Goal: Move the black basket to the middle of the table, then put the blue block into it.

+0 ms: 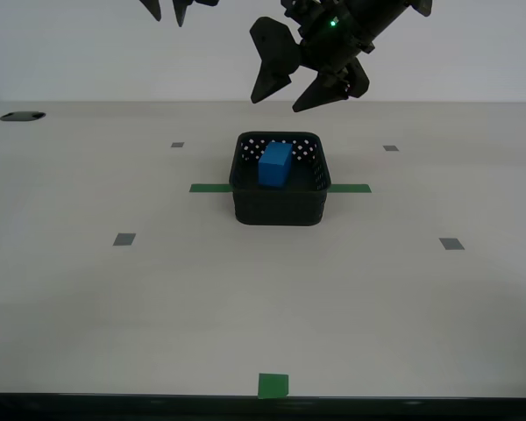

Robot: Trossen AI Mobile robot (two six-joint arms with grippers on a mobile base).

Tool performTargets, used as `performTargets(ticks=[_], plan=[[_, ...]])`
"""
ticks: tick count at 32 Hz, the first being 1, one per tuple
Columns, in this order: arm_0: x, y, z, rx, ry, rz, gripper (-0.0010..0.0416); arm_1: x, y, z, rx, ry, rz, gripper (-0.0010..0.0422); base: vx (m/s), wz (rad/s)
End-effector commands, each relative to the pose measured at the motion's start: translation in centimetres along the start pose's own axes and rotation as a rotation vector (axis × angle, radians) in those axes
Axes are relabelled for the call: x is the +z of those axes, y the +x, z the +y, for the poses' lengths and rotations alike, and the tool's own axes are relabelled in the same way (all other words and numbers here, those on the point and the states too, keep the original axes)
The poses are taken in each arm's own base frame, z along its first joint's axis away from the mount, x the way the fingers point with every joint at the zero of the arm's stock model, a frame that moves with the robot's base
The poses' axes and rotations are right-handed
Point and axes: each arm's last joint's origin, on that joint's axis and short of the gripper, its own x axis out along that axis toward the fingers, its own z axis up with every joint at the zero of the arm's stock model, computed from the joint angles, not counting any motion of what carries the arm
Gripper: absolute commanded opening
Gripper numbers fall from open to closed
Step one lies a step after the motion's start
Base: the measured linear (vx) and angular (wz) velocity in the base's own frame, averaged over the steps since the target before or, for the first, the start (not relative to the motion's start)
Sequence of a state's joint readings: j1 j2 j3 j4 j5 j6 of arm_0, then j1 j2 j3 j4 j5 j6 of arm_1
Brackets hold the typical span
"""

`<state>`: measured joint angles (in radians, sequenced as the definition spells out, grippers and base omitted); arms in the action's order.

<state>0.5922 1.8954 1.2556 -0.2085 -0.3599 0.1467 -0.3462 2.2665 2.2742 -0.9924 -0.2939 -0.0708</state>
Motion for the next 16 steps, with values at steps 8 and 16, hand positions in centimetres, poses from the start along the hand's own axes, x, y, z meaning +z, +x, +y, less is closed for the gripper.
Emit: performTargets(ticks=[8, 16], plan=[[0.07, -0.03, 0.03, -0.002, -0.001, -0.004, 0.0387, 0.03, -0.07, 0.0, 0.0, 0.004, -0.002, 0.0165, 0.0, 0.0], [0.07, -0.03, 0.03, -0.002, -0.001, -0.004, 0.0387, 0.03, -0.07, 0.0, 0.0, 0.004, -0.002, 0.0165, 0.0, 0.0]])
